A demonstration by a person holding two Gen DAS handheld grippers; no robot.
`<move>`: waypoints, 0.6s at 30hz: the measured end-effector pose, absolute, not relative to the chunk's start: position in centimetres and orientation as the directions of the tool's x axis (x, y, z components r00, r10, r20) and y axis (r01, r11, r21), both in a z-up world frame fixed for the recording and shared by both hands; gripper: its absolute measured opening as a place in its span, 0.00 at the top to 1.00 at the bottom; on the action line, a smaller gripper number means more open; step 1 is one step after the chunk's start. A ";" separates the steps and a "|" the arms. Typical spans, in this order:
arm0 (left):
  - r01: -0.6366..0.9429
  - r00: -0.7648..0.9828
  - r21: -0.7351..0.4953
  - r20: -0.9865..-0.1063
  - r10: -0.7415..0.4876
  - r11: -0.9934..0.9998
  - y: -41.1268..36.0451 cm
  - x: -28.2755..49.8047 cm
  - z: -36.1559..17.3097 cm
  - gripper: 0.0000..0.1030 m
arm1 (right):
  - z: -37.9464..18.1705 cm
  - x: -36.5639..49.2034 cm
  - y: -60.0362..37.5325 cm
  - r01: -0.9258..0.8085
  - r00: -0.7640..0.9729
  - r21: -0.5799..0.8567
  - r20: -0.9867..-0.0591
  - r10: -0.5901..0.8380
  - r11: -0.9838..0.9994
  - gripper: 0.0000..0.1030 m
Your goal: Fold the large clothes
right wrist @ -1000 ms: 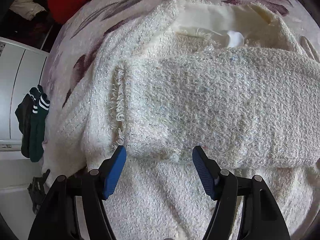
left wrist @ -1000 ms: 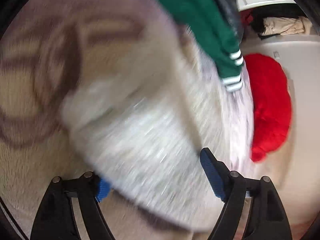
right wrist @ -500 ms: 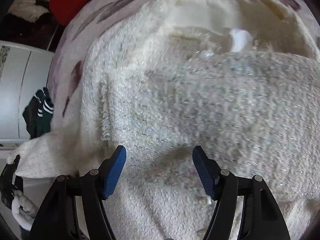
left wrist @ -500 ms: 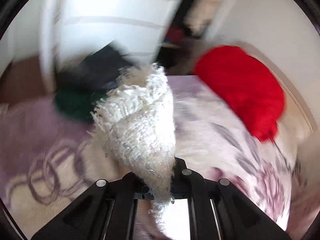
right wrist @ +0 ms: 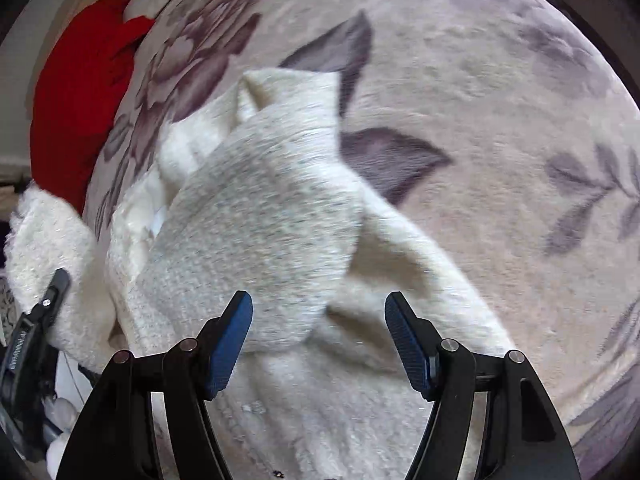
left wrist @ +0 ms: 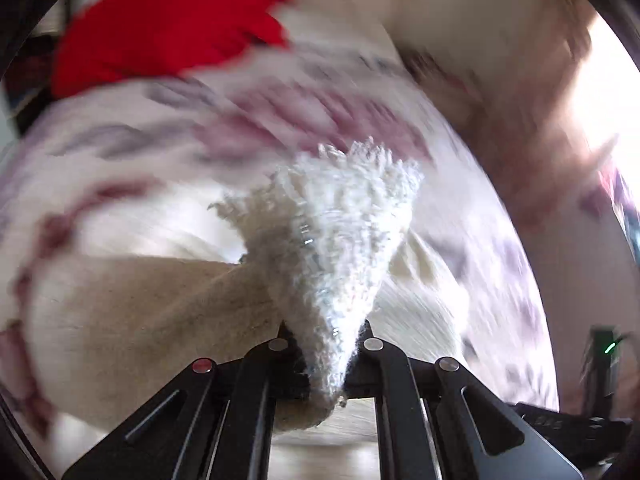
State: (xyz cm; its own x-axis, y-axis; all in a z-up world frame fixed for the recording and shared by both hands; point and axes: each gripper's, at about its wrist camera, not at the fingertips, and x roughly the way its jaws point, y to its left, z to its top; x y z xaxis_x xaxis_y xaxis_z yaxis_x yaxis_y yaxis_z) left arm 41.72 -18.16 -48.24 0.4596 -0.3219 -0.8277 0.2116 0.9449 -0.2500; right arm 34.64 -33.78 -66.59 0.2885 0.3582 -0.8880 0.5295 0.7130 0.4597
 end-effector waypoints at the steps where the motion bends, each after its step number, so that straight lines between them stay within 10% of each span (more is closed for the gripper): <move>1: 0.230 0.421 -0.246 -0.847 -0.325 0.941 -20.2 41.3 -49.5 0.95 | -66.8 33.8 -35.1 0.544 0.283 0.450 -0.893 0.350 0.708 0.31; 6: 0.245 0.299 -0.154 -0.927 -0.226 0.957 -24.3 40.8 -54.1 0.83 | -67.7 30.2 -37.9 0.574 0.274 0.434 -0.901 0.337 0.694 0.31; 8: 0.277 0.277 -0.179 -0.926 -0.256 0.944 -24.3 40.8 -53.9 0.31 | -67.7 29.1 -39.1 0.572 0.274 0.436 -0.900 0.340 0.695 0.31; 10: 0.308 0.244 -0.220 -0.922 -0.300 0.926 -24.3 39.7 -53.0 0.01 | -67.4 28.4 -39.4 0.571 0.276 0.439 -0.899 0.341 0.694 0.31; 18: 0.147 0.307 -0.249 -0.909 -0.283 0.957 -13.4 37.5 -49.3 0.01 | -63.9 32.8 -36.7 0.494 0.343 0.554 -0.832 0.435 0.670 0.27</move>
State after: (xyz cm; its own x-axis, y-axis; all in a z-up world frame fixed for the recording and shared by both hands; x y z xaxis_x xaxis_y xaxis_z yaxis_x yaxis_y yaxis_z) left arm 37.47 -13.36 -49.31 0.3070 -0.2832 -0.9086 0.1470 0.9574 -0.2487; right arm 32.85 -36.72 -63.86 0.3435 0.4350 -0.8323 0.4941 0.6700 0.5541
